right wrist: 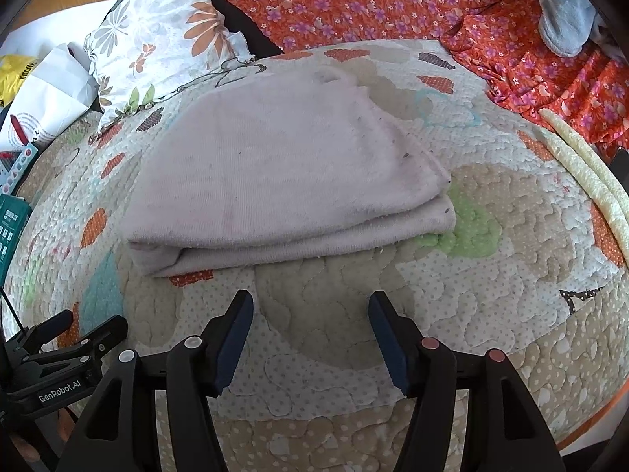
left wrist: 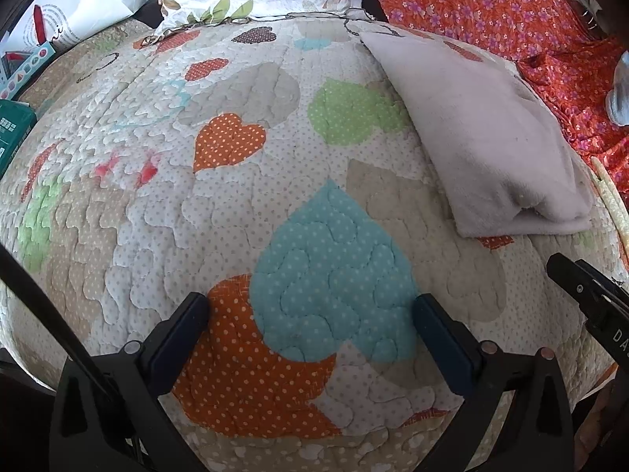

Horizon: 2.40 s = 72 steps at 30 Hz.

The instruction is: Fold small clothes

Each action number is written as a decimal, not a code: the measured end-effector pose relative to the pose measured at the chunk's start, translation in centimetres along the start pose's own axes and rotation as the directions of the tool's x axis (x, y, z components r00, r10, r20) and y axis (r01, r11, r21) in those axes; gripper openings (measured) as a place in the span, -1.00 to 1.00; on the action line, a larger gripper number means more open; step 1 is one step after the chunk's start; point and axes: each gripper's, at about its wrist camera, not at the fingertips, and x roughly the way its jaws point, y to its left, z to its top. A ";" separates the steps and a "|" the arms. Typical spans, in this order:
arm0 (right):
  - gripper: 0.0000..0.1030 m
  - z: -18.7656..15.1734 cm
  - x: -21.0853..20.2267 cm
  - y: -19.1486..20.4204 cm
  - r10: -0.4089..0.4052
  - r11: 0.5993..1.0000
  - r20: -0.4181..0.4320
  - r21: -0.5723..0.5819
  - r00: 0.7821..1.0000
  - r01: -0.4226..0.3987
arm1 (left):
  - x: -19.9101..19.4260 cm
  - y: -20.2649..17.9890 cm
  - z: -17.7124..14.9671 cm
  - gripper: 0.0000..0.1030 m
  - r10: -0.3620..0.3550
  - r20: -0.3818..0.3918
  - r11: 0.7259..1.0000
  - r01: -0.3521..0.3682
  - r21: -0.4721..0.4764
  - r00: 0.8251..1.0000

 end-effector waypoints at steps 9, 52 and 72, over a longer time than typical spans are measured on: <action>0.29 0.6 -1.6 -0.2 -0.010 1.000 0.058 -0.007 0.998 0.010 | -3.9 -0.1 0.3 1.00 0.032 0.125 0.999 -0.029 -0.022 0.992; 0.61 0.5 -2.2 -0.2 -0.156 0.982 0.146 -0.083 0.977 0.169 | -6.0 -0.9 0.7 1.00 0.066 0.001 0.995 -0.066 -0.077 0.998; 0.61 0.2 -4.0 0.8 -0.130 0.983 0.145 -0.108 0.981 0.147 | -6.1 -2.0 -0.3 1.00 0.009 -0.018 0.997 -0.010 -0.073 1.000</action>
